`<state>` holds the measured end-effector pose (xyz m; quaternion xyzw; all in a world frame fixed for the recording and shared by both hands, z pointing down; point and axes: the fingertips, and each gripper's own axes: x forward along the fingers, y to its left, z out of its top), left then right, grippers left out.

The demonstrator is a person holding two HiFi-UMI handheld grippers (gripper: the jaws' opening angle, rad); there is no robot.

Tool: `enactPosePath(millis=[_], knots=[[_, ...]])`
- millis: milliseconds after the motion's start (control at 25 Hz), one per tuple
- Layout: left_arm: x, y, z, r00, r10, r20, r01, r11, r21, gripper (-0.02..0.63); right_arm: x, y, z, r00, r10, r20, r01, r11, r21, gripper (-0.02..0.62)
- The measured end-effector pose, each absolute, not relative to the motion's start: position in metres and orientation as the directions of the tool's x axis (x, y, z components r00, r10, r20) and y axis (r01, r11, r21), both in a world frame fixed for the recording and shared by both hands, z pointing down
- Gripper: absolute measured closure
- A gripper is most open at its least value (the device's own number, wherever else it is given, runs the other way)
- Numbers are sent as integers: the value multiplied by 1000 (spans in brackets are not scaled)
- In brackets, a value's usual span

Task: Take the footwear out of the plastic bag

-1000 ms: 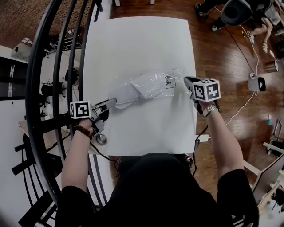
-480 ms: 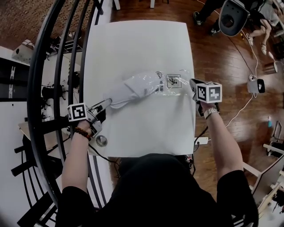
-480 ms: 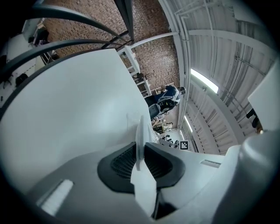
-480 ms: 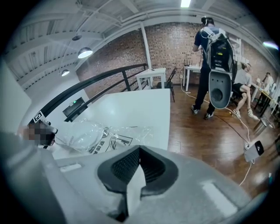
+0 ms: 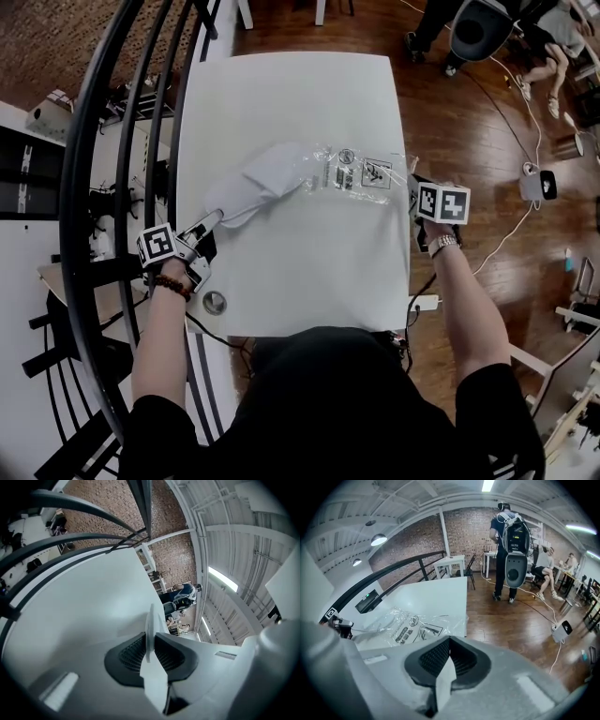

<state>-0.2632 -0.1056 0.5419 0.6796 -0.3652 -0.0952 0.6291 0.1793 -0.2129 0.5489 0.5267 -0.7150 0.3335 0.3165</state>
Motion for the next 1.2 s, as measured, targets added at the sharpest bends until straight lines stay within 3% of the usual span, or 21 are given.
enactPosePath(millis=[480,680,800,880,960,1080,1200], knots=[[-290,-113,555,543,-756,365,-391,156,907,531,174,-196,555,-209,-536,818,-974,193,-122,598],[-295,-109,560,460,-807,370,-379,199,904,529,164,-185,558,-209,-516,831,-970,217,-110,565],[-295,-111,559,426,-811,401,-441,201,875,526,162,-183,557,-201,-511,836,-968,235,-90,524],[-290,-111,561,422,-782,459,-531,197,824,490,163,-183,555,-191,-506,841,-967,246,-71,496],[-287,-109,566,408,-739,536,-630,197,751,386,165,-181,553,-177,-505,845,-965,259,-48,482],[-287,-106,565,360,-711,604,-724,196,662,344,167,-180,551,-164,-511,844,-959,285,-14,476],[-287,-100,557,315,-712,627,-766,199,611,344,168,-178,544,-169,-525,834,-949,315,6,474]])
